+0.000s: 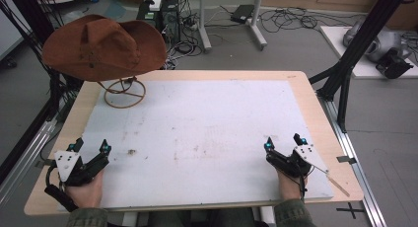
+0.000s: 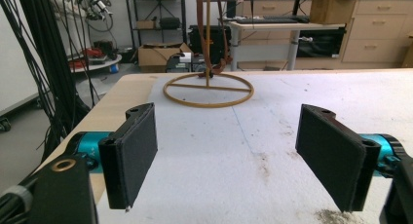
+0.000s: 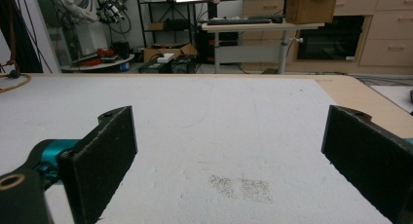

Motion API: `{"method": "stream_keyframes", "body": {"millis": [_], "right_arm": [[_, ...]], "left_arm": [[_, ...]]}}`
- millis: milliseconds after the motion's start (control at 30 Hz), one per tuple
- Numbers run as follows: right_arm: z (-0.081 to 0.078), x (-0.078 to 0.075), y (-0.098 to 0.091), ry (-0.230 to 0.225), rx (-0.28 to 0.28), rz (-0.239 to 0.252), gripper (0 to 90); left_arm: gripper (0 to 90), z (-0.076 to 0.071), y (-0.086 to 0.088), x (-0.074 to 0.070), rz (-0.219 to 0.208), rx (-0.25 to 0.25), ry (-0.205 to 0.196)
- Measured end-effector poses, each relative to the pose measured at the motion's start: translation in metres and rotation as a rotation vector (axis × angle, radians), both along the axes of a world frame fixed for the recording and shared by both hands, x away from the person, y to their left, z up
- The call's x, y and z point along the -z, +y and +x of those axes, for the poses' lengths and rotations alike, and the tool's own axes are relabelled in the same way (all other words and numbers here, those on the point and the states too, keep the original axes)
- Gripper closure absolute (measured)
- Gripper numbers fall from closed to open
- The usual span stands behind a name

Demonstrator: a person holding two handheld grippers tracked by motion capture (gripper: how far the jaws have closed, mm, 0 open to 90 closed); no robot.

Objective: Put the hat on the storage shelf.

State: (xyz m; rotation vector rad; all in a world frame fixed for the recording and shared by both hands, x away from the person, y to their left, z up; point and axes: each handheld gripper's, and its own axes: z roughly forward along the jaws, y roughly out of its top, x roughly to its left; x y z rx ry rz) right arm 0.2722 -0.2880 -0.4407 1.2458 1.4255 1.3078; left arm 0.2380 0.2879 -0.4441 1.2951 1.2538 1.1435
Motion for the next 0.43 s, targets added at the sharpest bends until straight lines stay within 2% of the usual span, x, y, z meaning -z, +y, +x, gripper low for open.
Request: {"method": "stream_keyframes", "body": {"millis": [267,433], "right_arm": [[0.0002,0.0004,-0.0005,0.005,0.001,0.009,5.1],[0.0004,0.0005,-0.001,0.012,0.001,0.015,5.1]], "left_arm": [[23.6,0.002,0.0019,0.0011,-0.016,0.009,0.018],[23.6,0.0025,0.0024,0.0013,-0.02,0.011,0.016]]}}
